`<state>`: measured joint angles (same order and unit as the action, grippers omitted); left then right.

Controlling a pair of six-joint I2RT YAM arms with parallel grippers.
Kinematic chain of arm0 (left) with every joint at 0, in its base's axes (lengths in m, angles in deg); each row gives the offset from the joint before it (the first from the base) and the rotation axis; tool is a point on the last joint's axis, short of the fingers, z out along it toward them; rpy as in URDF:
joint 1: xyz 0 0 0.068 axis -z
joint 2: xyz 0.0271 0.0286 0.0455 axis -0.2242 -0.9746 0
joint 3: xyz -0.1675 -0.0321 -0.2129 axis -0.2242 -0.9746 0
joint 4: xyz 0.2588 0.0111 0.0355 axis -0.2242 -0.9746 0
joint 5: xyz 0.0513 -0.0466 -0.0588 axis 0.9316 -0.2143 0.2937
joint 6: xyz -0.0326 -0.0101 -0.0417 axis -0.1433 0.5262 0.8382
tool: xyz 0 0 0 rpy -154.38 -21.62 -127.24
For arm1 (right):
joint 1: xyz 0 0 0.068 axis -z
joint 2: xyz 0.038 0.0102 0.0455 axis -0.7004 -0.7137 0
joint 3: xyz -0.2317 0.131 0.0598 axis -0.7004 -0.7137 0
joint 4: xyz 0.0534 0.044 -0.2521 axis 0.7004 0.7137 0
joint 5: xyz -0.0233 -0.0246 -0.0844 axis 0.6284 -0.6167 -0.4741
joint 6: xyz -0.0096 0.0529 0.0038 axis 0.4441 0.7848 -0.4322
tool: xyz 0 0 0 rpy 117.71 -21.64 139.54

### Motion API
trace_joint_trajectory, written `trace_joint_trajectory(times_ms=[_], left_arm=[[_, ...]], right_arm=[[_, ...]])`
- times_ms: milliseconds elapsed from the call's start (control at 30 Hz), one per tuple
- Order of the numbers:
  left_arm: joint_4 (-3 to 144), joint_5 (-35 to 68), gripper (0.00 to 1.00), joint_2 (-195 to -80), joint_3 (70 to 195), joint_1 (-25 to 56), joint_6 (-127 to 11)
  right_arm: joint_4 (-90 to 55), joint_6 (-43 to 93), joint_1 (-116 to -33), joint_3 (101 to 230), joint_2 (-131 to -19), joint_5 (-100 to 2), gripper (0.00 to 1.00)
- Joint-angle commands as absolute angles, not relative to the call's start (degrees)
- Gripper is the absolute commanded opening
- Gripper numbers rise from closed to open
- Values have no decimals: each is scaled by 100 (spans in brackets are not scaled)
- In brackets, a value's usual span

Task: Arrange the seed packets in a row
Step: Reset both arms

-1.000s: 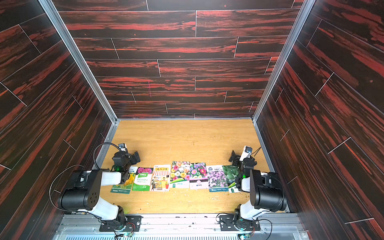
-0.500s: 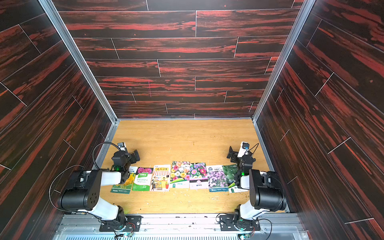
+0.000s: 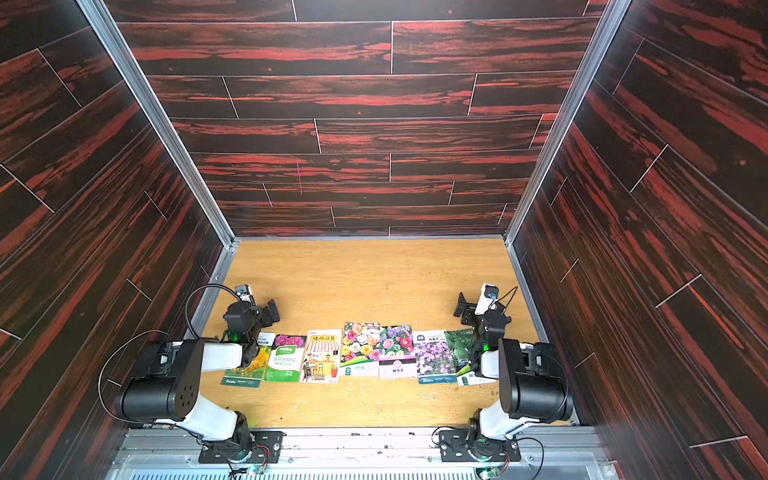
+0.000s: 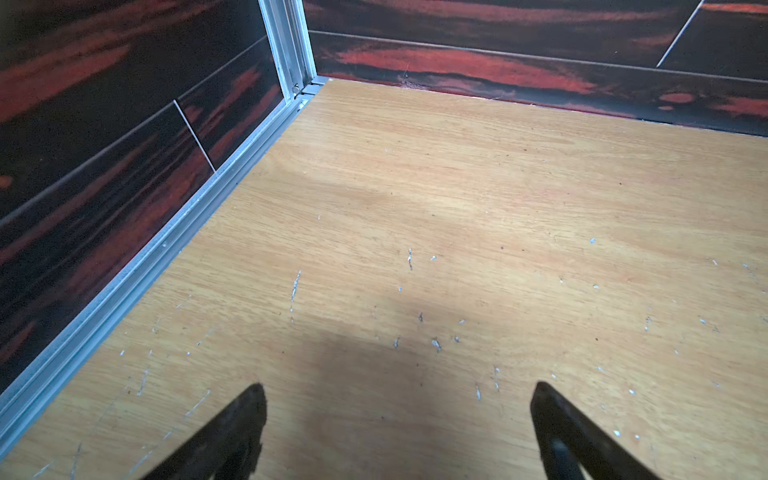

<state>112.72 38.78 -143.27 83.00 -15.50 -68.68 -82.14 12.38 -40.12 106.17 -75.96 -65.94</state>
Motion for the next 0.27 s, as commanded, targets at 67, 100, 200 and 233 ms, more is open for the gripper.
trace_joint_trajectory(times_ms=[67,100,200,233], left_arm=[[11304,3954,100,-14171,8404,-1546,-6945],[11305,3954,100,-14169,8404,-1546,-6939],[11310,3954,100,-14173,8404,-1551,-6939],[11308,3954,100,-14173,8404,-1544,-6939]], right_arm=[[-8180,1163,-4032,10678,-7673,-6627,99],[-8176,1155,-4028,10682,-7673,-6623,99],[-8204,1162,-4029,10665,-7665,-6624,99],[-8207,1149,-4030,10652,-7656,-6631,99]])
